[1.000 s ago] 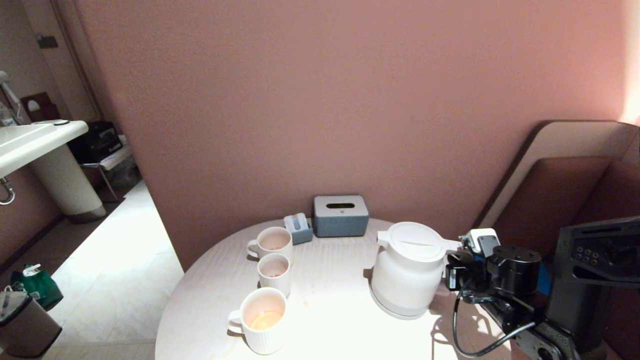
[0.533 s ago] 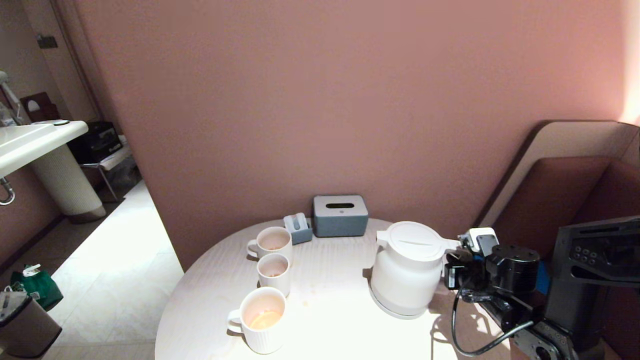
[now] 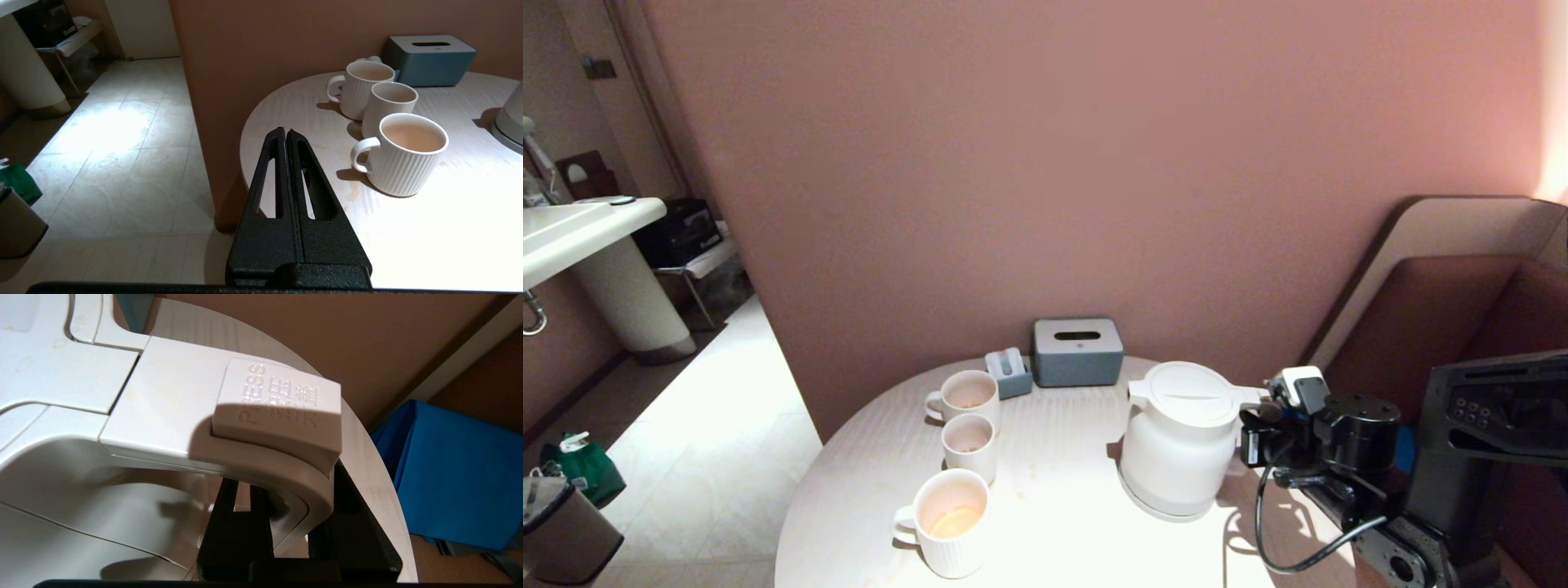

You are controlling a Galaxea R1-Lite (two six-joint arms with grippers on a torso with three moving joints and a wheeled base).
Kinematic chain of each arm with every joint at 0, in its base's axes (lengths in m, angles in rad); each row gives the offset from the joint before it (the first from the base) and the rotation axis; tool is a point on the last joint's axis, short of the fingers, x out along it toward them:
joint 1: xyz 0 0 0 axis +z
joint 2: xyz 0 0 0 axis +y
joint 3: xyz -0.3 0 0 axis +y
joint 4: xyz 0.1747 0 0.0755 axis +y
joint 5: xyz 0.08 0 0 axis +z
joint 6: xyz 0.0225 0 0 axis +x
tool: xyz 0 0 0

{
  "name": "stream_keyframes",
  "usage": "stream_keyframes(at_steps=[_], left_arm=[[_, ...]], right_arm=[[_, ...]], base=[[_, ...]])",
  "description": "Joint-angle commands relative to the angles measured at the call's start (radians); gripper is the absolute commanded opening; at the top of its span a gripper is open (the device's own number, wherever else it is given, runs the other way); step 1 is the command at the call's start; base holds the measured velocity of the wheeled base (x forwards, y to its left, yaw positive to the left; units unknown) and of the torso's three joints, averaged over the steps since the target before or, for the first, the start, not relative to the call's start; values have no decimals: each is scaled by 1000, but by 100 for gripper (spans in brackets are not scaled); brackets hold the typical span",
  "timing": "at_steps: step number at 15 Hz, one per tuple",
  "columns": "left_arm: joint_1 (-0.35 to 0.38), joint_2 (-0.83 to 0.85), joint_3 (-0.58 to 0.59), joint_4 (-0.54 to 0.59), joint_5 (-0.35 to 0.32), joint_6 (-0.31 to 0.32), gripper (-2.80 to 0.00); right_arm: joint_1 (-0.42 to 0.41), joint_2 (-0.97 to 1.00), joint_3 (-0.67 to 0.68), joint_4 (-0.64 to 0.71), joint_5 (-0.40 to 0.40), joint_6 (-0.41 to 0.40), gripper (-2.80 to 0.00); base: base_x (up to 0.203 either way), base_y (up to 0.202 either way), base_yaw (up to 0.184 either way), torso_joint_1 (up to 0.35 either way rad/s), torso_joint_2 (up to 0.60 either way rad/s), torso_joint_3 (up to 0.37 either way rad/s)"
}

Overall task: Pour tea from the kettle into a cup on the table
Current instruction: Put down the kettle on the table

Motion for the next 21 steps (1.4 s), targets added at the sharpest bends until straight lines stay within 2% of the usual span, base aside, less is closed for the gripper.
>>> stream_keyframes(at_steps=[1,9,18,19,21], left_arm=[[0,0,0,-1,0,0,-280],[0,0,0,-1,0,0,-280],[0,0,0,-1,0,0,-280],[0,0,0,-1,0,0,-280],[0,0,0,-1,0,0,-280]], right_arm=[[2,-2,2,-37,-1,0,-280],[2,-15,9,-34,-45,-15,-280],[3,-4,13,-43,-45,-6,-280],[3,-4,13,-45,-46,-6,0],[3,-16,15,-45,-47,4,0]], base=[[0,0,0,0,0,0],[0,0,0,0,0,0],[0,0,0,0,0,0],[0,0,0,0,0,0],[0,0,0,0,0,0]])
